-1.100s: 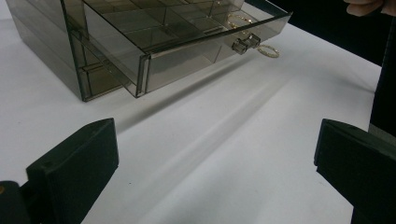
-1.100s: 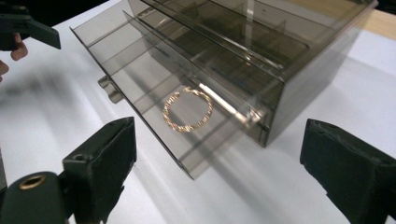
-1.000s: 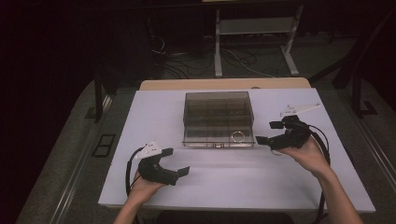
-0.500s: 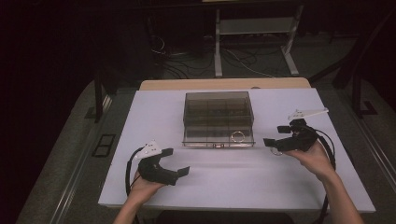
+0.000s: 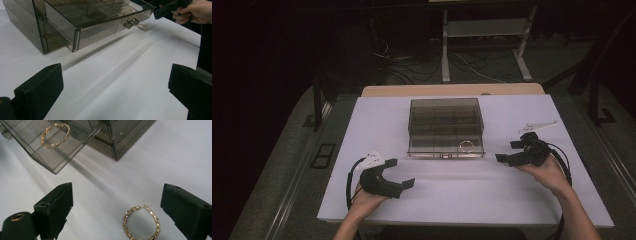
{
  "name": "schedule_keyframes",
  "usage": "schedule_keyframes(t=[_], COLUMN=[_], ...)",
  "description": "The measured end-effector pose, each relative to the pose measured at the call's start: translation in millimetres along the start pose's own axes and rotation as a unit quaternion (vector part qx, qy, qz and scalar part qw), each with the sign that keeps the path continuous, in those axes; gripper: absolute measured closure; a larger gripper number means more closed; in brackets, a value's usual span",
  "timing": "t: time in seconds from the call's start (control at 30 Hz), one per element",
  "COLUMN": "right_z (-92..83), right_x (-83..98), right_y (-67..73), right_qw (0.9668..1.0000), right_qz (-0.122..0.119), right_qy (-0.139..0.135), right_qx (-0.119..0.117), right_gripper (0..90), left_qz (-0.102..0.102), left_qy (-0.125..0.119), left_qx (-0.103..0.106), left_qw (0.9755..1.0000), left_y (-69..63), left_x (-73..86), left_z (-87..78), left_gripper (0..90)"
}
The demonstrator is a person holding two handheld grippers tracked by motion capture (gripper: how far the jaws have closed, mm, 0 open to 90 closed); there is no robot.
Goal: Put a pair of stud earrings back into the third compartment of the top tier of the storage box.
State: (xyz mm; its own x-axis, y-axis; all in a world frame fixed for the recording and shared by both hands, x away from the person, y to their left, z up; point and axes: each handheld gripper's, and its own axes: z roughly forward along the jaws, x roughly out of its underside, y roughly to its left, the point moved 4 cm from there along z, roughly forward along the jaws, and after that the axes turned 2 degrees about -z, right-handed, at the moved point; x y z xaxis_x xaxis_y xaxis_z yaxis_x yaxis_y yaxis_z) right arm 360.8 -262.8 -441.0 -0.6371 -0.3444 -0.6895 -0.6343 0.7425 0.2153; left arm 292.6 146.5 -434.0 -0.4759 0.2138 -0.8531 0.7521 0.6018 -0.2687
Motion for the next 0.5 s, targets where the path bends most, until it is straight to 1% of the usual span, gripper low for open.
schedule_keyframes(t=[0.17,0.23,0.4,0.5], right_z=[2.8,4.1,8.3,9.5], right_x=[2.1,3.2,6.9,8.7], right_y=[0.3,1.1,0.8,0.5], right_qw=[0.9999,0.9999,0.9995,0.9992], right_qz=[-0.008,-0.01,-0.014,-0.018], right_qy=[0.008,0.013,0.029,0.035], right_qx=[-0.002,-0.005,-0.004,-0.004], right_gripper=[10.3,14.3,14.4,21.6], left_qz=[0.0,0.0,-0.001,-0.001], left_qy=[0.0,0.0,0.001,0.002], left_qx=[0.0,0.001,0.002,0.001], left_qw=[1.0,1.0,1.0,1.0], left_y=[0.3,0.3,0.2,0.3], left_x=[0.2,0.2,0.3,0.3], left_z=[-0.2,-0.1,0.2,0.3], left_gripper=[0.0,0.0,0.0,0.0])
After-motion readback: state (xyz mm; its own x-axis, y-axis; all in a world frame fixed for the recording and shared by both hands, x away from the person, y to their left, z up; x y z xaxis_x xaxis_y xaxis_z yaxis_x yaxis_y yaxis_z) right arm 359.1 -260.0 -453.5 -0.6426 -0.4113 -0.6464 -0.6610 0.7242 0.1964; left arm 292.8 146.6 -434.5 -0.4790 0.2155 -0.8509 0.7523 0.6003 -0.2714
